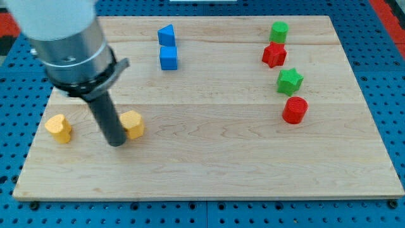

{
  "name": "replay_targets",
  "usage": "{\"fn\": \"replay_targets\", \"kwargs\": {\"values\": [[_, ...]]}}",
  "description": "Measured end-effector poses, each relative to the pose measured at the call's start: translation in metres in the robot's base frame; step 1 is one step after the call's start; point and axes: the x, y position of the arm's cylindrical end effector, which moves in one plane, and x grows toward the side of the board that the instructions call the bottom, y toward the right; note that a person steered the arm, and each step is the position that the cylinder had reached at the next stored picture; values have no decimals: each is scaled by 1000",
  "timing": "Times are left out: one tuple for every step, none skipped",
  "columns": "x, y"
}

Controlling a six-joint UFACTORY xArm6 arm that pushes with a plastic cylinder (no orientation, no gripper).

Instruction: Move the yellow hexagon to the bottom left of the blue cube

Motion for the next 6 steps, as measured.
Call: {"fn": "replay_targets", "kwargs": {"values": [[5,33],[1,14],[-32,-6],[-77,-4],[-64,-28],[-95,-42]]}}
